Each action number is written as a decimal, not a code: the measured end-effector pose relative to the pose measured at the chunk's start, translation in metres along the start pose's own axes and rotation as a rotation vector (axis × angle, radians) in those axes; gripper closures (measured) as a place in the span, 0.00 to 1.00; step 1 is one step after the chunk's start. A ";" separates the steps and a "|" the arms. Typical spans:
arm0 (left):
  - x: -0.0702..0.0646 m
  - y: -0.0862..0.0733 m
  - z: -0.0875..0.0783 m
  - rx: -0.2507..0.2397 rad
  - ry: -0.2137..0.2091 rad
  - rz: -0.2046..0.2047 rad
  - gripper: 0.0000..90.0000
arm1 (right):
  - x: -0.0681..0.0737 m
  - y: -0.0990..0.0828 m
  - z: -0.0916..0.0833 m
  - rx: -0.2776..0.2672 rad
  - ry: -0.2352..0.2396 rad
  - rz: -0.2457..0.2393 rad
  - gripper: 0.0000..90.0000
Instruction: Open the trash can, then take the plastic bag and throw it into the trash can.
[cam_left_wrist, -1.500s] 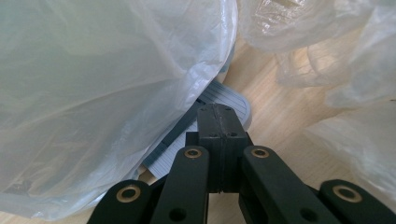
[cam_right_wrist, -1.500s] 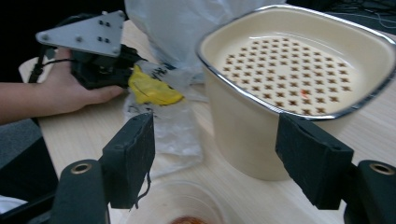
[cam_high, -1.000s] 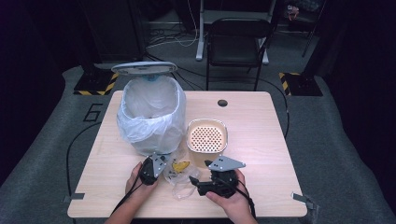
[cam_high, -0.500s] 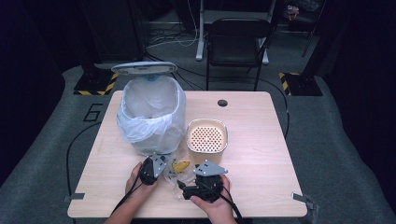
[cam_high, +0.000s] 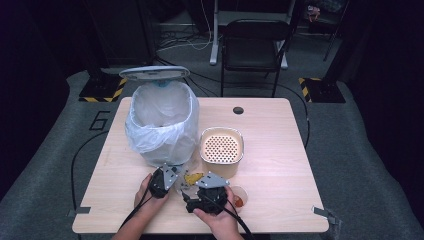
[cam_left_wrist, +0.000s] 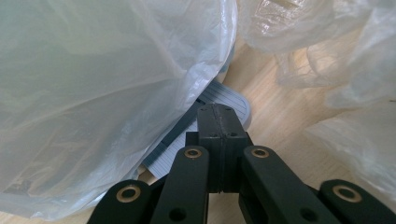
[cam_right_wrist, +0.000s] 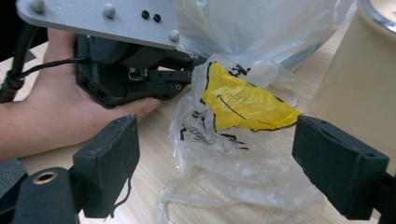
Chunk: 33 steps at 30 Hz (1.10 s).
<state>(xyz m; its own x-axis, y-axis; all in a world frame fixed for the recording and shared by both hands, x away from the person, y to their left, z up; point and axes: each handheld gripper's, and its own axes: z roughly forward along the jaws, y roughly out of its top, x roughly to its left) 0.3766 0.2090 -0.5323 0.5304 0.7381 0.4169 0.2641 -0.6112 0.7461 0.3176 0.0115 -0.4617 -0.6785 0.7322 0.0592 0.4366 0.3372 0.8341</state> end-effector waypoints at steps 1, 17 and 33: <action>0.000 0.000 0.000 0.000 -0.002 -0.005 1.00 | 0.000 0.000 0.002 -0.001 -0.003 -0.008 0.16; 0.000 0.000 0.000 0.001 -0.001 -0.001 1.00 | 0.000 0.001 0.023 0.019 -0.063 -0.019 0.15; 0.000 0.000 0.000 -0.003 -0.003 -0.012 1.00 | 0.001 0.011 0.028 -0.026 -0.076 -0.032 0.16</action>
<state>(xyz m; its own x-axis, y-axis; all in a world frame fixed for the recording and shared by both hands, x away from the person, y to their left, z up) 0.3766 0.2089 -0.5327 0.5295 0.7448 0.4061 0.2684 -0.6012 0.7526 0.3385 0.0323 -0.4678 -0.6445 0.7646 -0.0082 0.3995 0.3459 0.8490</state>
